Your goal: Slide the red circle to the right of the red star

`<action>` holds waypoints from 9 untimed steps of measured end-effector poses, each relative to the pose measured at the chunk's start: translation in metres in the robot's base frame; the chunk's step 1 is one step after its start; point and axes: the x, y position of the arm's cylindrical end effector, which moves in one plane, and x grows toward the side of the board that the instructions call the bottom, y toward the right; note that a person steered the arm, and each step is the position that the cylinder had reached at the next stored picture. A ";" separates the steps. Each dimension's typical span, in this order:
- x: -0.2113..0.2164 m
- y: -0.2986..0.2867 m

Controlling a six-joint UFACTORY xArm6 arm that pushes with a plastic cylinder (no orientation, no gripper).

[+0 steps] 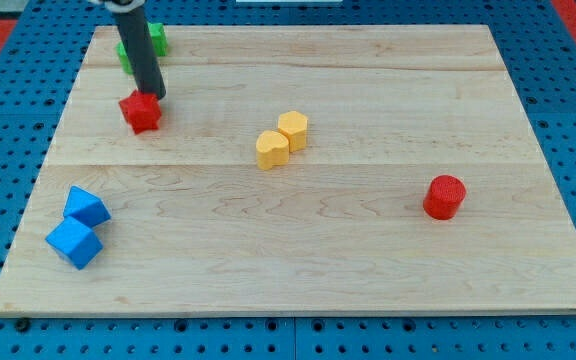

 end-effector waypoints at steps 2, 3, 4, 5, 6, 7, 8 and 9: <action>0.019 0.025; 0.028 -0.043; 0.021 0.029; -0.011 0.127; -0.022 0.257; 0.024 0.371; 0.110 0.379; 0.141 0.385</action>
